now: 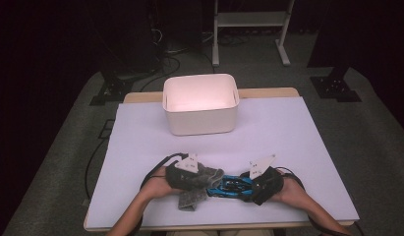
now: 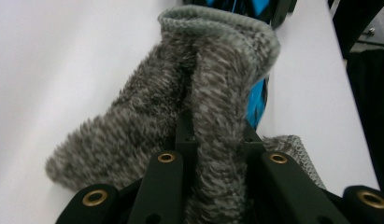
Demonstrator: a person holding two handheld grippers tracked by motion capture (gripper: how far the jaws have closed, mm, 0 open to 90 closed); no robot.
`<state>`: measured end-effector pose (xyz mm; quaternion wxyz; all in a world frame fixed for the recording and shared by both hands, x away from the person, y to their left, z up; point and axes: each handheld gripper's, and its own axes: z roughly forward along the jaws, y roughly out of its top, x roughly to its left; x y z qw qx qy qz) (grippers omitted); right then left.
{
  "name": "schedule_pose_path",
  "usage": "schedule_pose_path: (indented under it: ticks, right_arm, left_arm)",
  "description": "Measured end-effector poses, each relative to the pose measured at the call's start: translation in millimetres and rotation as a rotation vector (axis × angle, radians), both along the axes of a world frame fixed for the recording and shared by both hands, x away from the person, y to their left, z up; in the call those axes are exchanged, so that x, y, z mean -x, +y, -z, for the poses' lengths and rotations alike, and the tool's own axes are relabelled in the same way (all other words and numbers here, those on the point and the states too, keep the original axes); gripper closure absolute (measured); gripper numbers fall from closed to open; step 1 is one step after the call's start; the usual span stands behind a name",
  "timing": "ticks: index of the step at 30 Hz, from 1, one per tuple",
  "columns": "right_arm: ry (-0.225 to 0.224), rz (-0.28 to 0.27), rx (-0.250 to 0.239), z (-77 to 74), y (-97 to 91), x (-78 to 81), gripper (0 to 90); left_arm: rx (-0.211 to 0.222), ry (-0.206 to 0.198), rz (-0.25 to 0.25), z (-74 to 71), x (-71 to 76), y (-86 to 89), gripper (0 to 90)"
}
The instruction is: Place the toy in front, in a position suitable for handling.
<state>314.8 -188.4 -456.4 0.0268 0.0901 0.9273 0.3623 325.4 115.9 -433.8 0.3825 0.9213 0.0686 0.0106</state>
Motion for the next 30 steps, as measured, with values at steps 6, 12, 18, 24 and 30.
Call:
schedule_pose_path:
  ticks: [6, 12, 18, 24, 30]
  right_arm:
    - [0.012, -0.011, 0.012, -1.5, 6.6, -2.9, 22.5]
    - [0.008, -0.049, 0.007, -1.7, 17.5, -8.2, 22.9]
    - [0.014, -0.103, 0.021, -3.8, 31.8, -15.9, 23.1]
    - [0.019, -0.153, 0.027, -5.6, 47.6, -20.8, 23.0]
    - [0.023, -0.112, 0.014, -2.1, 46.3, -17.2, 21.7]
  left_arm:
    - [0.034, 0.016, 0.009, -0.1, 4.9, -1.3, 76.8]
    - [0.047, 0.016, 0.014, -6.5, 2.5, 0.0, 76.9]
    - [0.06, 0.006, 0.021, -11.6, 1.9, 0.5, 76.9]
    - [0.055, -0.004, 0.037, -13.9, 0.7, -6.7, 76.8]
    - [0.108, 0.003, 0.018, -5.6, 1.6, -3.3, 76.5]
